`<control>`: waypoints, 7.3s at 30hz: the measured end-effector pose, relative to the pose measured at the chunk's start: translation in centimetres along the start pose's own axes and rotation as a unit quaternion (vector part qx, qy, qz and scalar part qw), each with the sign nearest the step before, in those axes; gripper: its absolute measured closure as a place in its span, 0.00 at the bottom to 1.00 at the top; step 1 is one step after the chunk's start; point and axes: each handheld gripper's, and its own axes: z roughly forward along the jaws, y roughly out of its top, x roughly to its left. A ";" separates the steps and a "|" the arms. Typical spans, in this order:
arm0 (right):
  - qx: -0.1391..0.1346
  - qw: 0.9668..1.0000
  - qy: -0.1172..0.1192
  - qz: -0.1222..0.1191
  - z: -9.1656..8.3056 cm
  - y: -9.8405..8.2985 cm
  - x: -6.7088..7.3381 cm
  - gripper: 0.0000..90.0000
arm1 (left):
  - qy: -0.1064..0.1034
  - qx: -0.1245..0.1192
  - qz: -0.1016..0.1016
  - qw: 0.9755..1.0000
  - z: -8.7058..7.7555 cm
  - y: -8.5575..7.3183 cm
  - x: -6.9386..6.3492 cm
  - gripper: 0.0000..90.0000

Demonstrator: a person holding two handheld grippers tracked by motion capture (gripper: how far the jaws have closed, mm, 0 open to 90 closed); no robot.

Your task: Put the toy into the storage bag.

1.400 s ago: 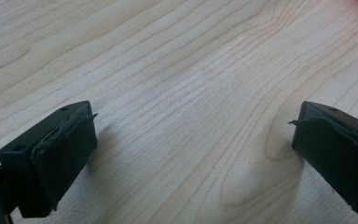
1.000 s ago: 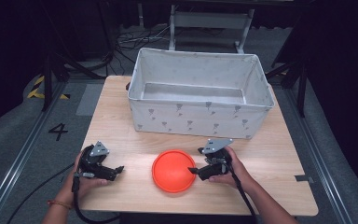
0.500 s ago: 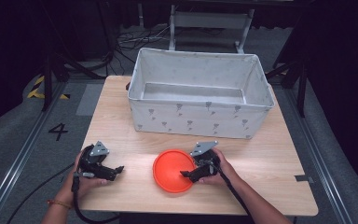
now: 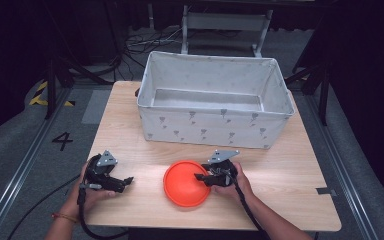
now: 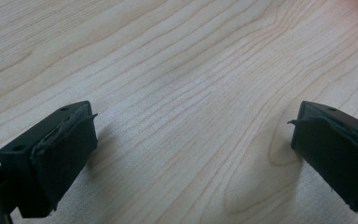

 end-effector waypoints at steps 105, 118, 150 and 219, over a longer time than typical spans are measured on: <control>-0.035 0.970 -0.142 -0.194 -31.7 16.2 -3.3 0.92 | 0.005 -0.001 -0.003 1.000 0.0 0.0 -0.1 0.01; -0.032 0.969 -0.157 -0.186 -31.2 19.6 -6.4 0.92 | 0.004 -0.001 -0.003 1.000 0.0 0.0 -0.1 0.01; 0.002 0.975 -0.154 -0.163 -24.1 20.2 -15.0 0.92 | 0.000 0.000 -0.004 1.000 0.0 0.0 0.0 0.01; 0.278 0.931 -0.079 -0.222 -15.3 14.6 -16.3 0.87 | 0.002 -0.001 -0.004 1.000 0.0 0.0 -0.1 0.01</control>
